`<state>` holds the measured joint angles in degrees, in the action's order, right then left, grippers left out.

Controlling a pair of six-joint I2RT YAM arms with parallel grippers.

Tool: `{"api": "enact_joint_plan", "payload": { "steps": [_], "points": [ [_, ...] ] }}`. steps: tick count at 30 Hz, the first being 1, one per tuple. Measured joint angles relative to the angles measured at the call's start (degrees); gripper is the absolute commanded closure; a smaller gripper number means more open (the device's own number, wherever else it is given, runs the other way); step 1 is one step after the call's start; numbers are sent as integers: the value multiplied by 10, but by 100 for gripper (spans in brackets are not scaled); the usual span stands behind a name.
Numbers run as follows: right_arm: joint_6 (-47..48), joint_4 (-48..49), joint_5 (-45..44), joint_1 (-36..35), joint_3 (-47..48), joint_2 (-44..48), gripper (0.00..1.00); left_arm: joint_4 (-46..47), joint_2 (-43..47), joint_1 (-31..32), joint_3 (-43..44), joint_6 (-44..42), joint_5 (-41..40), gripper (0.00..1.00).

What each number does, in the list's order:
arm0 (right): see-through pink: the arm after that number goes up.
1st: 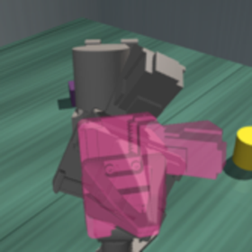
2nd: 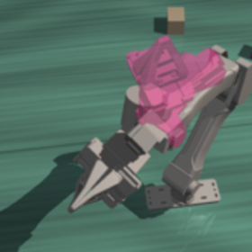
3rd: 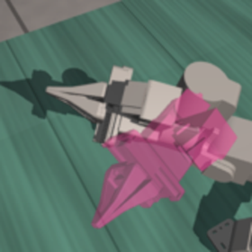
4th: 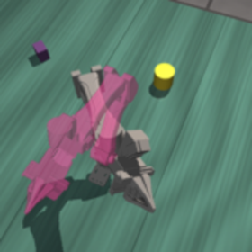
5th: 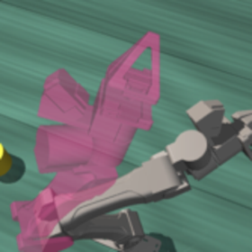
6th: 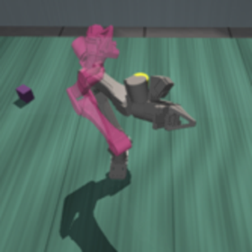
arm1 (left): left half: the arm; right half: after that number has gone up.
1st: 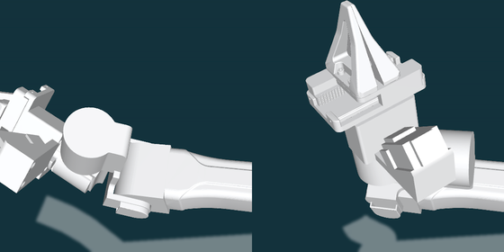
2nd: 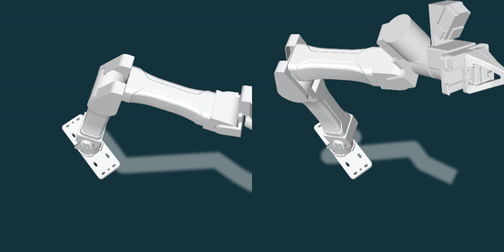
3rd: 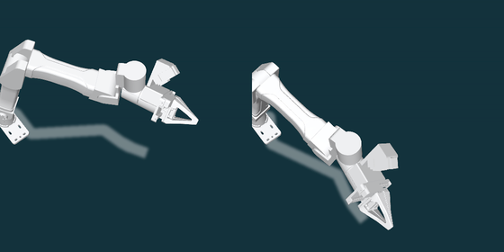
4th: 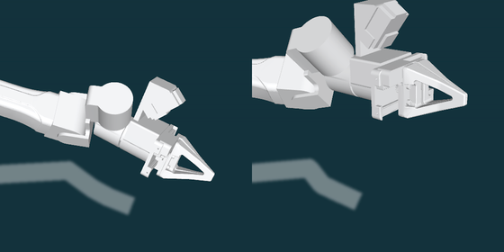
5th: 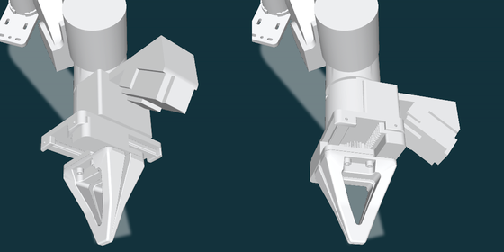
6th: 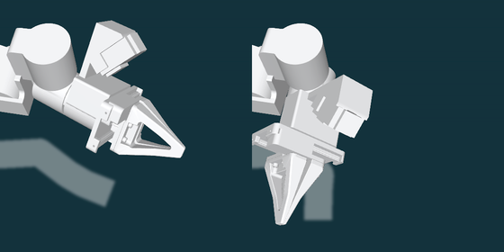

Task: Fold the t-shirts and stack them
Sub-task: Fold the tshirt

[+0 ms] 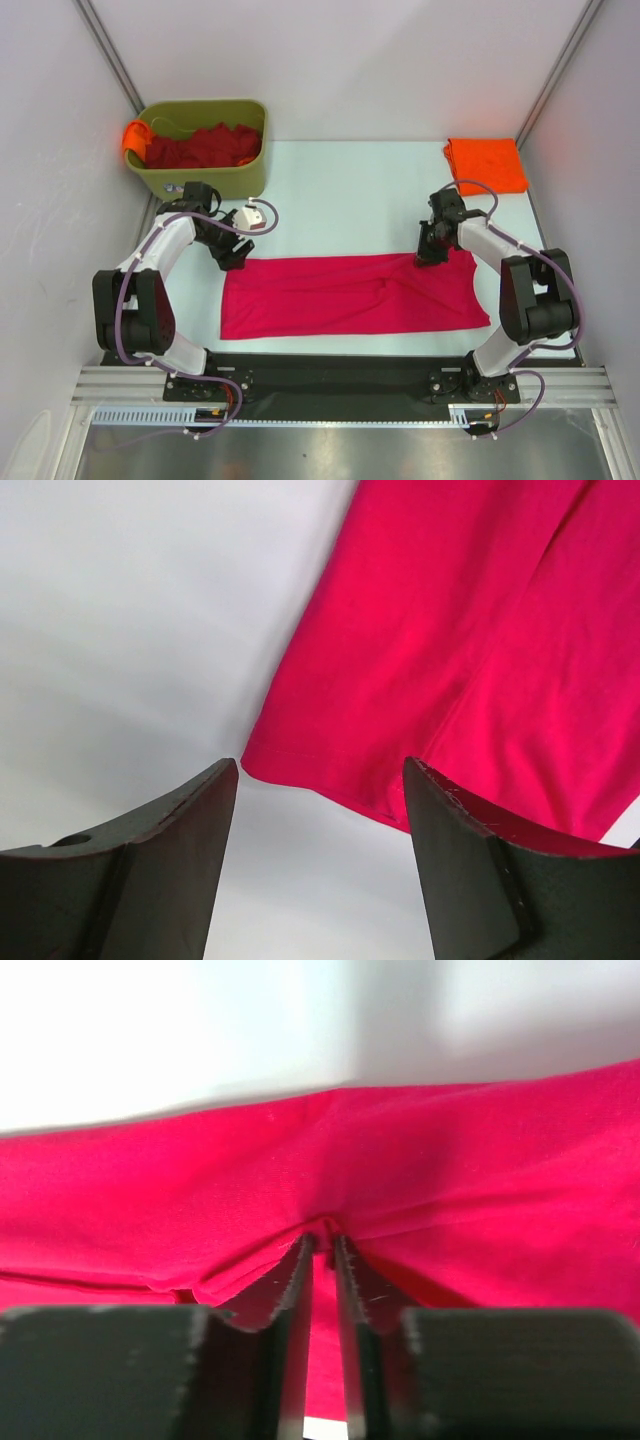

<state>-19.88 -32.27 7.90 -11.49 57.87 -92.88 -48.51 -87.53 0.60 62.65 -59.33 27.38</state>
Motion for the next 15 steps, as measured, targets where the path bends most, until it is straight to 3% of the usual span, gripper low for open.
{"api": "enact_joint_plan", "payload": {
  "steps": [6, 15],
  "points": [
    [-16, -3, 2, -4, -7, 29, 99, 3, 0, 0, -1, 0, 0, 27],
    [-59, -44, -16, -80, -49, 116, 100, 10, 0, 0, -1, 0, 0, 27]
  ]
}}
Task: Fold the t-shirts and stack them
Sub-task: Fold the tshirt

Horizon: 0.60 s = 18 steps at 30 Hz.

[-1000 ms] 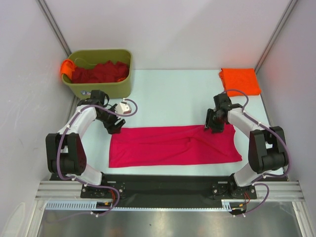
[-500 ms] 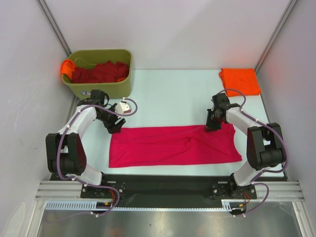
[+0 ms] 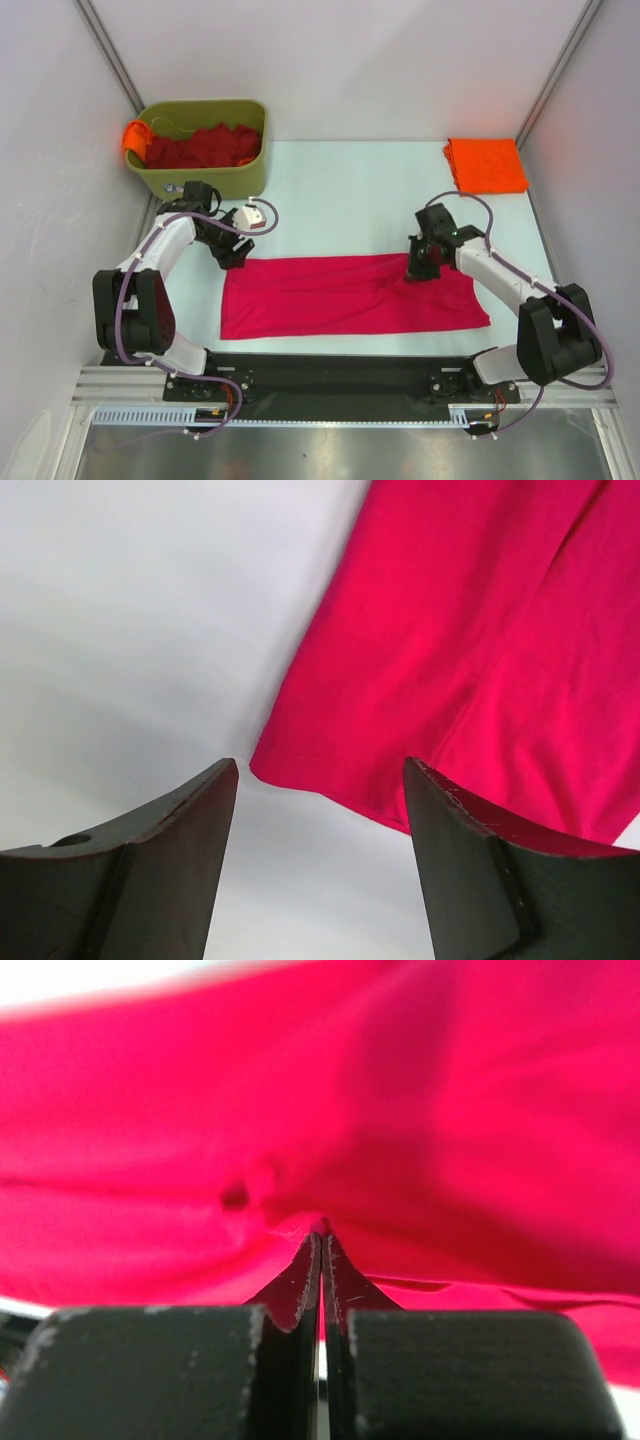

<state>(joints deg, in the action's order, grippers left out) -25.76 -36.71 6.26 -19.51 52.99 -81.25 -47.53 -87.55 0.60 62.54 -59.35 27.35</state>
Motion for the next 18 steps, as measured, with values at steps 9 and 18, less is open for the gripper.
{"api": "enact_joint_plan", "payload": {
  "steps": [9, 18],
  "points": [
    [-57, -34, -9, -78, -68, 37, 100, 9, -1, 0, -8, 0, 0, 27],
    [-77, -37, -10, -112, -69, 33, 59, 12, -3, 0, -13, 0, 0, 28]
  ]
}}
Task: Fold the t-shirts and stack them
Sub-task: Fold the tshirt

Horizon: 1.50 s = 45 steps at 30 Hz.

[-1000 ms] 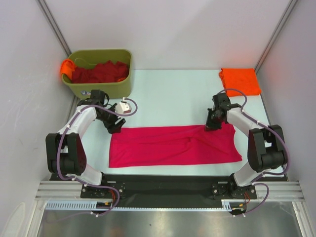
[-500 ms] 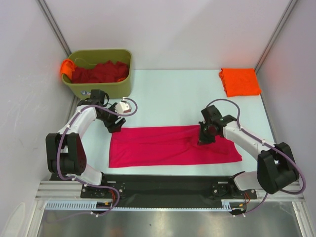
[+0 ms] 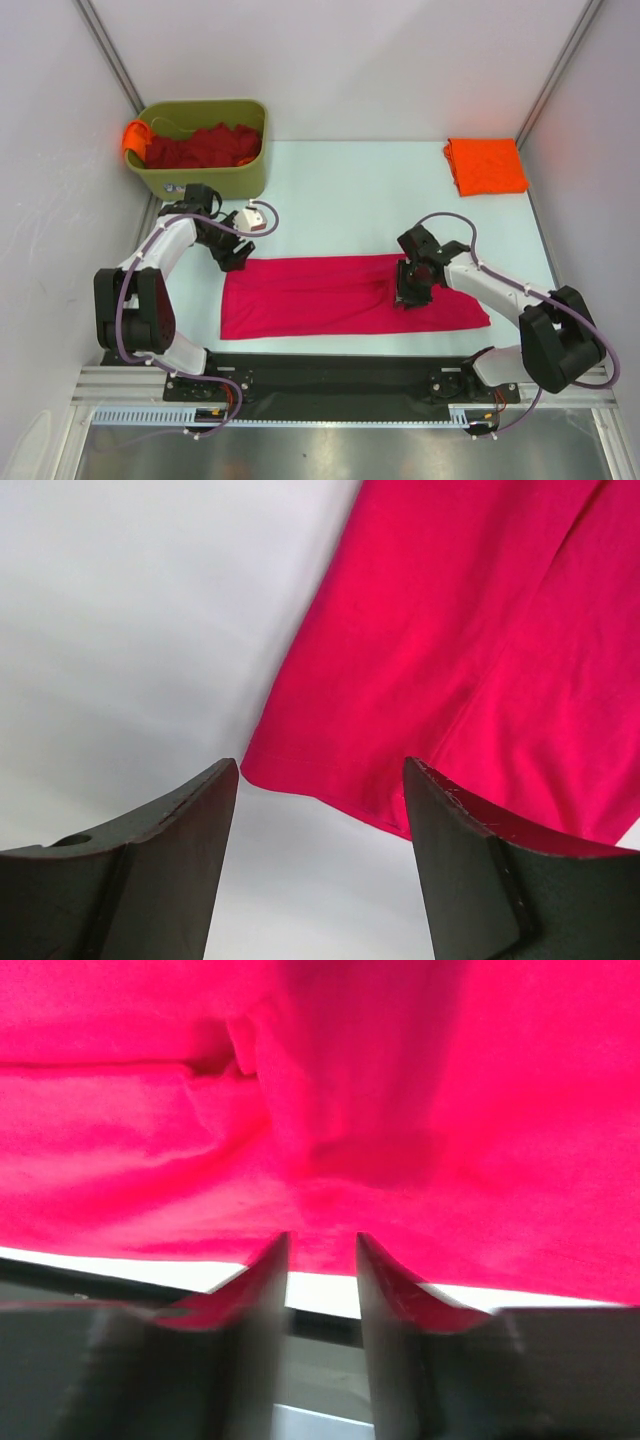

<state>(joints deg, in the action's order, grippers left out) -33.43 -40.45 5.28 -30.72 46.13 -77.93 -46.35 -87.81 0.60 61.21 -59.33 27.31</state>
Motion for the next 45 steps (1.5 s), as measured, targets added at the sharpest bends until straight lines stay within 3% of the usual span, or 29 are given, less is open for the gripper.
{"api": "enact_joint_plan", "payload": {
  "steps": [2, 5, 8, 12, 17, 20, 29, 31, 33, 34, 35, 38, 40, 45],
  "points": [
    [3, -5, 3, -2, 3, -5, 42, 0, -1, 0, 0, 5, 0, 27],
    [12, -36, -1, 5, 28, -4, 34, 10, -2, 0, 0, 30, -2, 27],
    [23, -49, 0, 57, 63, 16, 38, 47, -4, 0, -1, 85, -18, 27],
    [32, -22, -1, 239, 78, 67, 53, 116, -16, 0, -3, 159, -48, 26],
    [36, 32, 11, 421, 57, 56, 50, 169, -50, 3, -8, 203, -79, 21],
    [44, 63, 27, 462, 50, 14, 49, 184, -60, 10, -17, 205, -92, 21],
    [63, 140, 58, 467, 45, -96, 54, 214, -111, 21, -22, 215, -111, 25],
    [63, 154, 58, 468, 43, -111, 61, 214, -120, 21, -22, 217, -110, 33],
    [65, 163, 58, 469, 40, -122, 75, 214, -120, 21, -22, 219, -104, 43],
    [64, 168, 58, 470, 38, -127, 81, 213, -122, 22, -22, 221, -101, 54],
    [63, 173, 59, 472, 35, -131, 89, 210, -123, 23, -22, 225, -94, 59],
    [61, 184, 64, 475, 28, -140, 100, 203, -123, 25, -22, 229, -80, 84],
    [61, 189, 66, 476, 25, -140, 100, 202, -124, 27, -22, 233, -74, 100],
    [62, 183, 63, 479, 25, -135, 100, 206, -126, 27, -21, 241, -76, 100]
  ]
}}
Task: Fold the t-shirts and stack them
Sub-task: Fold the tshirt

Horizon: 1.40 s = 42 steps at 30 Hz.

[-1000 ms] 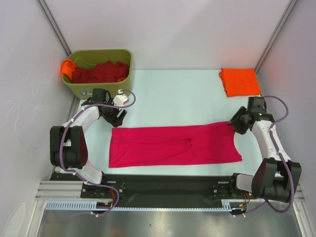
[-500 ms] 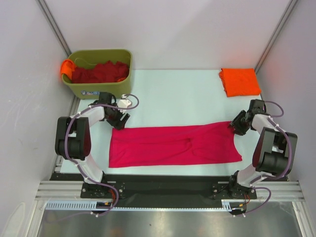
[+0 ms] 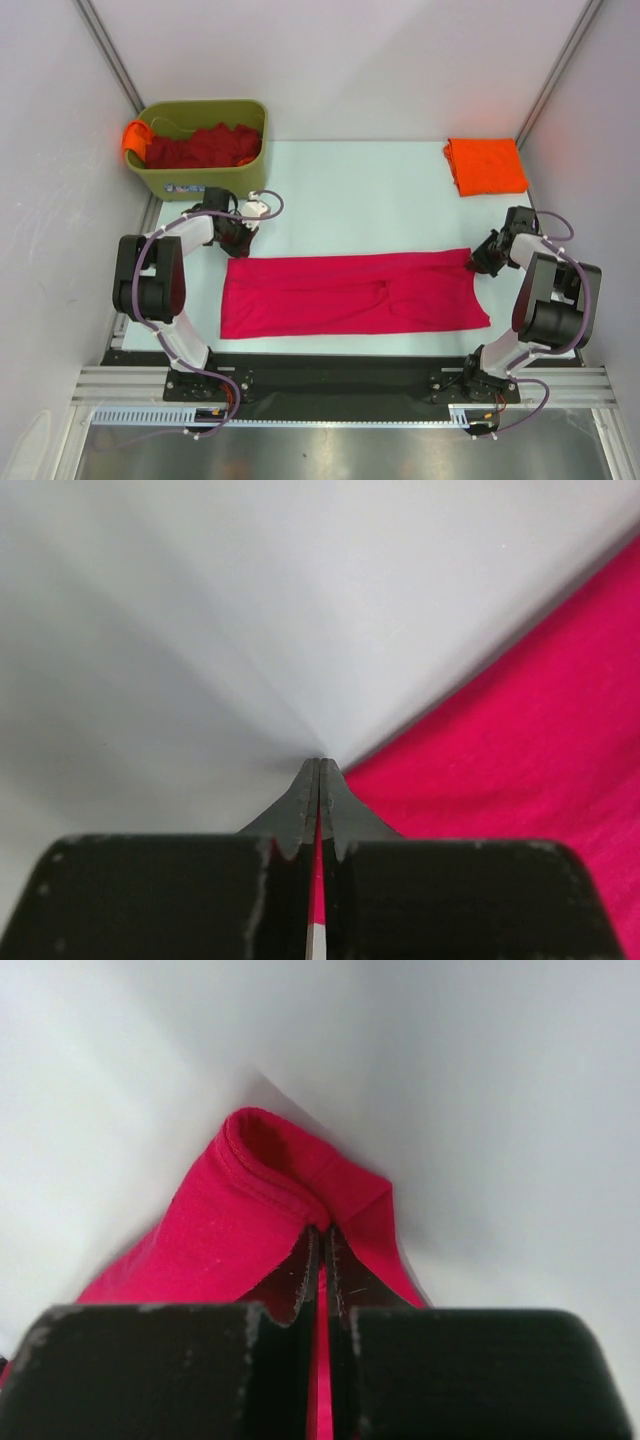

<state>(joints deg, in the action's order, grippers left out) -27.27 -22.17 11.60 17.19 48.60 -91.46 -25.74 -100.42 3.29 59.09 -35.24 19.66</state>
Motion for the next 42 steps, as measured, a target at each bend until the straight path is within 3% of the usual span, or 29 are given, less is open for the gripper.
{"api": "enact_joint_plan", "payload": {
  "steps": [11, 12, 13, 14, 16, 17, 22, 29, 33, 38, 42],
  "points": [
    [5, -70, -19, 12, -9, 76, 96, 20, -1, -16, 3, 40, -31, 100],
    [6, -70, -16, 12, -11, 76, 93, 21, -1, -16, 3, 40, -31, 100],
    [6, -68, -13, 11, -12, 76, 79, 22, -1, -16, 3, 40, -31, 100],
    [6, -67, -10, 11, -12, 74, 70, 22, -1, -16, 3, 40, -30, 100],
    [11, -64, -9, 10, -9, 63, 57, 22, -1, -16, 3, 40, -30, 100],
    [14, -64, -8, 10, -4, 52, 56, 22, -1, -16, 3, 40, -29, 100],
    [24, -83, -27, 12, 9, 39, 57, 21, -1, -16, 3, 40, -23, 100],
    [9, -112, -54, 12, -45, 186, 60, 21, -1, -16, 3, 38, -19, 100],
    [2, -127, -55, 17, -59, 200, 66, 21, -1, -16, 3, 38, -19, 100],
    [-30, -176, -71, 20, -61, 218, 55, 15, 2, -16, 2, 35, -20, 100],
    [-80, -215, -84, 45, -78, 269, 53, 10, 15, -18, -11, 27, -26, 100]
  ]
}}
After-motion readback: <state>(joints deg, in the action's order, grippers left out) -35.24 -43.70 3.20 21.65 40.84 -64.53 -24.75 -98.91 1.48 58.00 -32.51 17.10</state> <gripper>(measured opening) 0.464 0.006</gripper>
